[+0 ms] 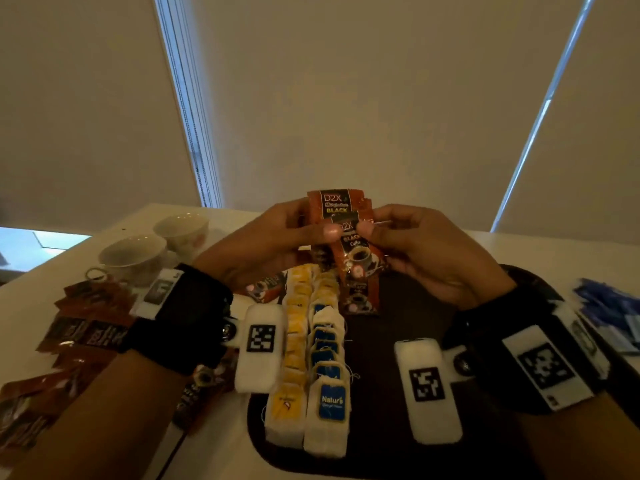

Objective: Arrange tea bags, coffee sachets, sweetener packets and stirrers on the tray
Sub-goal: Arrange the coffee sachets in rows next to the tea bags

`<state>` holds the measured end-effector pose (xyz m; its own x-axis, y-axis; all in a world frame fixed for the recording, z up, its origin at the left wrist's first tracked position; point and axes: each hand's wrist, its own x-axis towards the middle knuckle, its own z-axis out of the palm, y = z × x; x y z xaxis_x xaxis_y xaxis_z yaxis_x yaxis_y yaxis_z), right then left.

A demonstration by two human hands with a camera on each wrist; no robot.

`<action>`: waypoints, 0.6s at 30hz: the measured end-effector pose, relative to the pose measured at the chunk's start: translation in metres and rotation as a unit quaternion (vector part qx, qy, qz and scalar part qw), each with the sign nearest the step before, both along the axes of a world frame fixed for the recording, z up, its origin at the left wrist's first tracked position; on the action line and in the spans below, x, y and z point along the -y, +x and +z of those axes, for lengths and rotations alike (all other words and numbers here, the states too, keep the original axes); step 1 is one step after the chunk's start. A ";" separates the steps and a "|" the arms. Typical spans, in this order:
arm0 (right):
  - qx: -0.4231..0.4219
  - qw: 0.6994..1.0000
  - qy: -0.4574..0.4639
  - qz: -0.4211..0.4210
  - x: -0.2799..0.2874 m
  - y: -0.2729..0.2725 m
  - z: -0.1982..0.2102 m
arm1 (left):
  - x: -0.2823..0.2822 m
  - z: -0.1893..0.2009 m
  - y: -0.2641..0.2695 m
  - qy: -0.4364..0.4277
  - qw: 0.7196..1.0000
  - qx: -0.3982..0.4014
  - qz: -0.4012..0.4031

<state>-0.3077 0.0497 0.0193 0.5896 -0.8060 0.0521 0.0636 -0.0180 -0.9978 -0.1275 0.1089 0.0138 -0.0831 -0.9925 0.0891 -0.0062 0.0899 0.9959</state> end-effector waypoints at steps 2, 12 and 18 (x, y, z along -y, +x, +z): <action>0.027 0.999 0.026 -0.005 0.000 0.002 -0.001 | 0.006 -0.006 -0.004 0.019 0.999 -0.043 -0.010; -0.055 0.989 -0.066 -0.123 0.006 0.006 -0.015 | 0.016 -0.008 -0.006 0.005 0.998 0.062 0.029; -0.079 0.991 -0.031 -0.101 0.009 0.002 -0.015 | 0.016 -0.007 0.001 -0.012 0.992 0.092 0.082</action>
